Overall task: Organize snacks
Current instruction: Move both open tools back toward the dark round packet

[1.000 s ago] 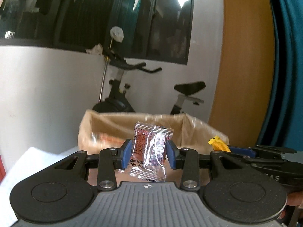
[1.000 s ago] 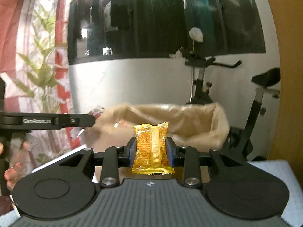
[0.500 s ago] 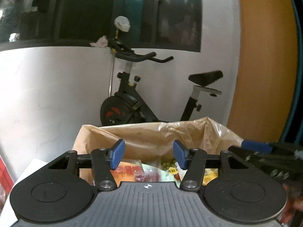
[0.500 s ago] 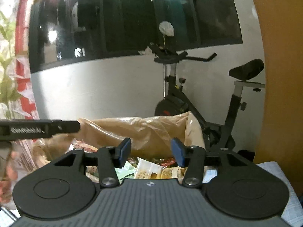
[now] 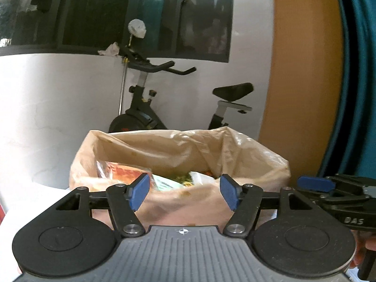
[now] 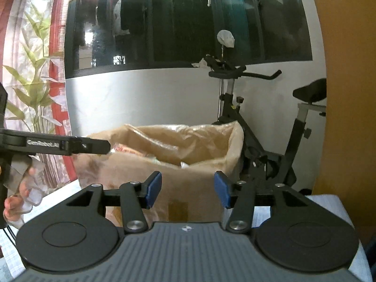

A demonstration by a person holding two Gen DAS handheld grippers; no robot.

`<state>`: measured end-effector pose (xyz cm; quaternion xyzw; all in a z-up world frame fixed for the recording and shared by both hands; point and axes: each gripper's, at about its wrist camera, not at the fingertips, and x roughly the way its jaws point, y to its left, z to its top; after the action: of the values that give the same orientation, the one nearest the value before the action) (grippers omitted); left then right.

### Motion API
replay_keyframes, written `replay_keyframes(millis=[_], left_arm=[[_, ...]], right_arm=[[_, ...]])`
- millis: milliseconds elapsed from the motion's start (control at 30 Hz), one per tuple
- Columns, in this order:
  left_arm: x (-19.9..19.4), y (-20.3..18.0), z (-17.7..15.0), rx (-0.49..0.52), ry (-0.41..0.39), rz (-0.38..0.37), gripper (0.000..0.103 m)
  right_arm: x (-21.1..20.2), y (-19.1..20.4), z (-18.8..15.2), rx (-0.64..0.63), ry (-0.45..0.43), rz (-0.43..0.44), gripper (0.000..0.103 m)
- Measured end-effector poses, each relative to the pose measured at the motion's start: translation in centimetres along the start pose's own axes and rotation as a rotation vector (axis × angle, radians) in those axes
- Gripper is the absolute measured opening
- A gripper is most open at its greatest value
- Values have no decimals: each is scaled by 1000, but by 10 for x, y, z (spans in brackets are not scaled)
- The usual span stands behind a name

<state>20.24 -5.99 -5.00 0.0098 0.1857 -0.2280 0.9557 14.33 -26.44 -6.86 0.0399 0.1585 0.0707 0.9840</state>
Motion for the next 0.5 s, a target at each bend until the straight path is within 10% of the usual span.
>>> replay_keyframes(millis=[500], left_arm=[[0, -20, -74, -150, 99, -107, 68]], right_arm=[[-1, -19, -71, 0, 142, -35, 53]])
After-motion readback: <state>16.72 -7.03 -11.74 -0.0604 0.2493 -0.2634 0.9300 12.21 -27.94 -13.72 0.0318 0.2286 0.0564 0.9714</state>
